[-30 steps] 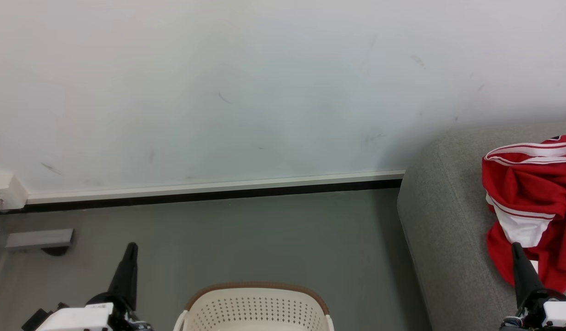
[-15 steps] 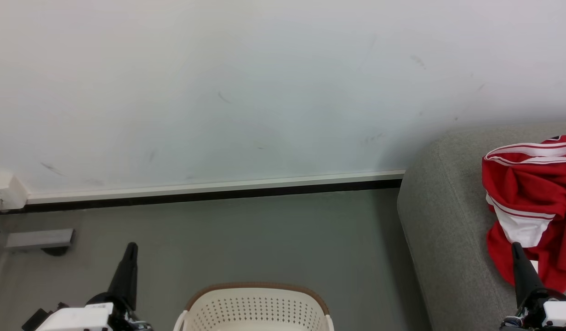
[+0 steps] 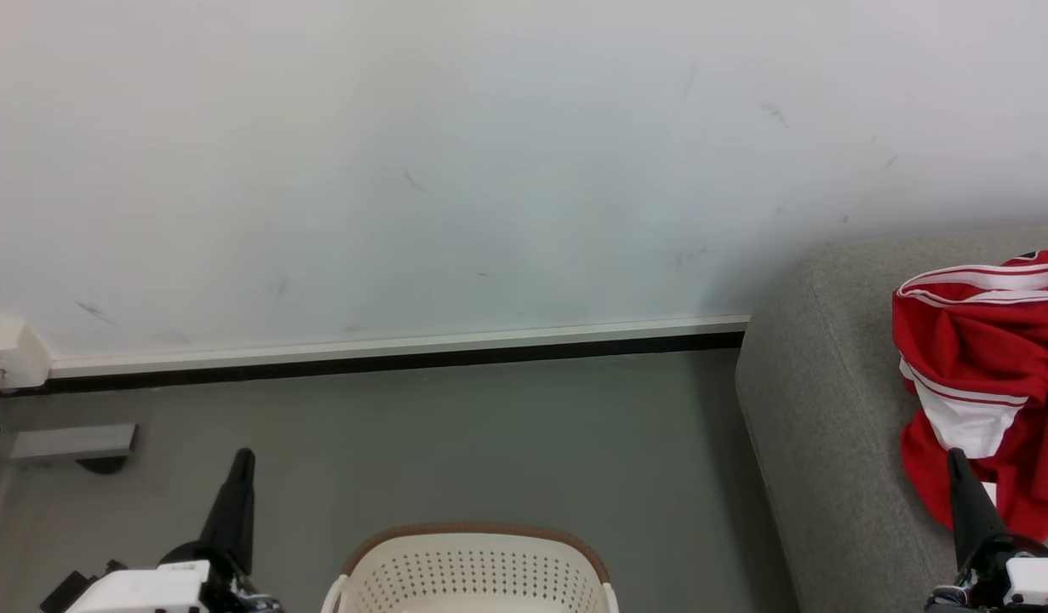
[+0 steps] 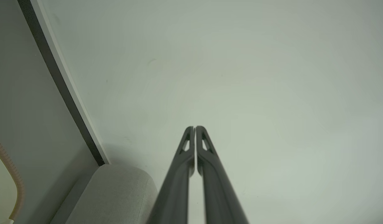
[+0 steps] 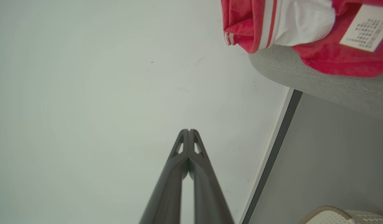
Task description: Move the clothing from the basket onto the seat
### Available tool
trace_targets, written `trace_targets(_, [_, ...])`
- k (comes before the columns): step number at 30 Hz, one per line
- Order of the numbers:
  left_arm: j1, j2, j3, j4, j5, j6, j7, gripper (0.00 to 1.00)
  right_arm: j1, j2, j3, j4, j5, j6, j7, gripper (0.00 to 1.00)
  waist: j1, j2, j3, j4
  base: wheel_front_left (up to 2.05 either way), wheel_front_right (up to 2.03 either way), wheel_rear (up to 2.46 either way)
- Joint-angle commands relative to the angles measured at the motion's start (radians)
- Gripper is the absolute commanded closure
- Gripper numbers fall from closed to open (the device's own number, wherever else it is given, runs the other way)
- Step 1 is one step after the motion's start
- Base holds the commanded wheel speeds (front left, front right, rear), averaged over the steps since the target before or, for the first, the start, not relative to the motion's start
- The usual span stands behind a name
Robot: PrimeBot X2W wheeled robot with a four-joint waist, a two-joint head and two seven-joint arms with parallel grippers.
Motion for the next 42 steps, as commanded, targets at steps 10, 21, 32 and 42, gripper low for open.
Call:
trace_targets(10, [-0.006,0.007,0.001,-0.002,-0.013,-0.005,0.005,1.00,-0.006,0.002,-0.005,-0.005,0.000,-0.002,-0.001,1.00,0.0000,0.0000,0.000,0.000,0.00,0.00,0.00])
trace_targets(21, [-0.006,0.007,0.001,-0.002,-0.012,-0.005,0.005,1.00,-0.006,0.002,-0.005,-0.005,-0.001,-0.002,-0.001,1.00,0.0000,0.0000,0.000,0.000,0.00,0.00,0.00])
trace_targets(32, [-0.006,0.007,0.001,-0.002,-0.012,-0.005,0.006,1.00,-0.006,0.002,-0.006,-0.005,-0.001,-0.002,0.000,1.00,0.0000,0.0000,0.000,0.000,0.00,0.00,0.00])
trace_targets(42, [-0.006,0.007,0.001,-0.002,-0.012,-0.005,0.006,1.00,-0.006,0.002,-0.006,-0.005,-0.001,-0.002,0.000,1.00,0.0000,0.0000,0.000,0.000,0.00,0.00,0.00])
